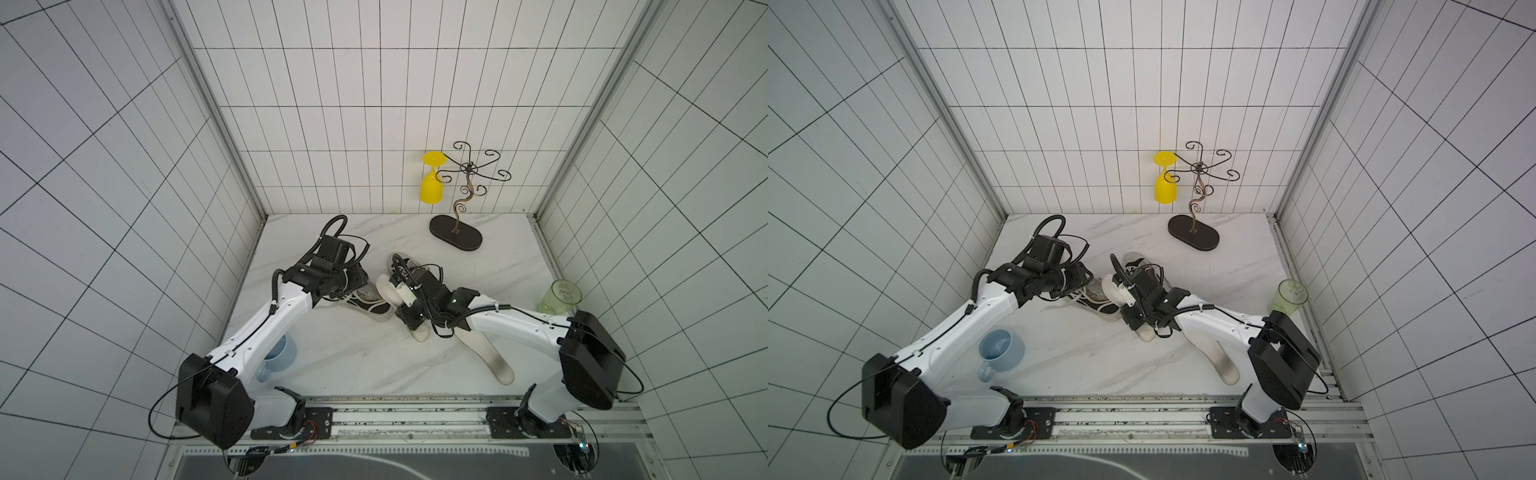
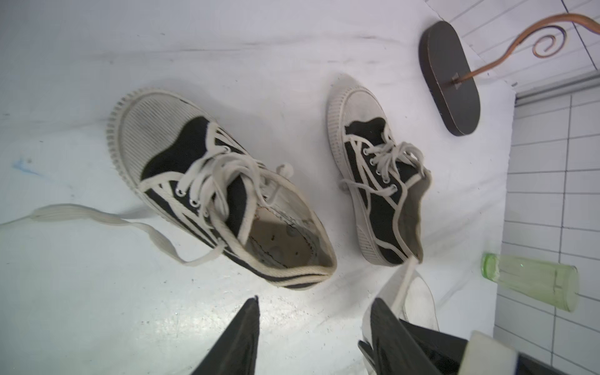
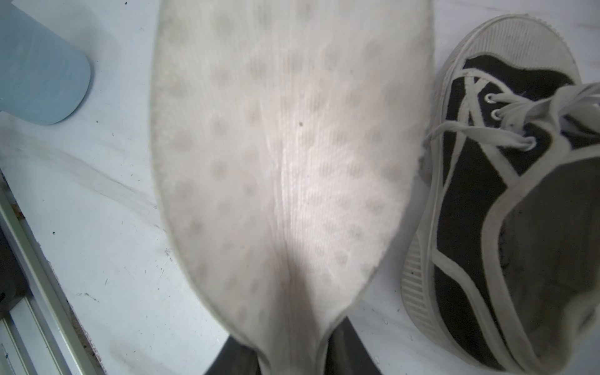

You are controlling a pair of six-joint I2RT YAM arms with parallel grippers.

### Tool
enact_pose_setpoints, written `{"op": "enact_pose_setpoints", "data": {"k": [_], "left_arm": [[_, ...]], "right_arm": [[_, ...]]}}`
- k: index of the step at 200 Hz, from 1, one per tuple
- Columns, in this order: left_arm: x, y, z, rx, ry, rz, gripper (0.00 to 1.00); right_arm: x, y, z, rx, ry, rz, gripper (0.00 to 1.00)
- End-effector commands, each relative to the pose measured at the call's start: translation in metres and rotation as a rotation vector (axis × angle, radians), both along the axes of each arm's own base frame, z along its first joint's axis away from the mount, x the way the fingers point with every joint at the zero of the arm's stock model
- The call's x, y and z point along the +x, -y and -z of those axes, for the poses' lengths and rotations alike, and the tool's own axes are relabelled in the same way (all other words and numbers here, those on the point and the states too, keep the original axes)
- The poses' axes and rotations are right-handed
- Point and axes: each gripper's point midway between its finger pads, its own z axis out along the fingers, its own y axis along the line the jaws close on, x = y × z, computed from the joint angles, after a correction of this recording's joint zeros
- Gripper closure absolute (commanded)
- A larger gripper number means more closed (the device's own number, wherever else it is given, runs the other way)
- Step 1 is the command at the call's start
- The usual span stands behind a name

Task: Insert the insole into the shoe
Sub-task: Pick up the insole from the center of the board, then insert the insole into the shoe.

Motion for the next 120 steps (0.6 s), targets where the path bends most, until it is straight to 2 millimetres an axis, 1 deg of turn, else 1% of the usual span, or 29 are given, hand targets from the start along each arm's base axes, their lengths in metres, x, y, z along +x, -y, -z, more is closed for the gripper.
{"op": "enact_pose_setpoints", "data": {"k": [1,12,22,36,52,90,103,120], "left_arm": [[0.01,-0.014,0.014,0.205,0.007,0.087,0.42],[0.014,-0.017,0.023,0.274,-0.025,0.107,0.4],[0.017,-0.014,0.029,0.319,-0.024,0.133,0.39],[0.021,-0.009,0.031,0.367,-0.009,0.15,0.38],[0.022,-0.015,0.04,0.442,-0.035,0.135,0.39],[0.017,-0.025,0.055,0.521,-0.068,0.15,0.46],[0.019,-0.027,0.059,0.541,-0.073,0.15,0.49],[0.025,-0.025,0.064,0.545,-0.074,0.164,0.54]], "right_arm": [[0.009,0.0,-0.019,-0.026,0.013,0.0,0.68],[0.013,0.002,-0.021,-0.02,0.007,0.012,0.68],[0.015,0.003,-0.022,-0.012,0.0,0.02,0.68],[0.018,0.004,-0.022,-0.004,-0.015,0.03,0.68],[0.021,0.005,-0.022,0.004,-0.024,0.042,0.68],[0.024,0.007,-0.024,0.024,-0.045,0.043,0.68],[0.023,0.006,-0.023,0.021,-0.05,0.034,0.68],[0.02,0.005,-0.02,0.014,-0.068,0.015,0.68]]}}
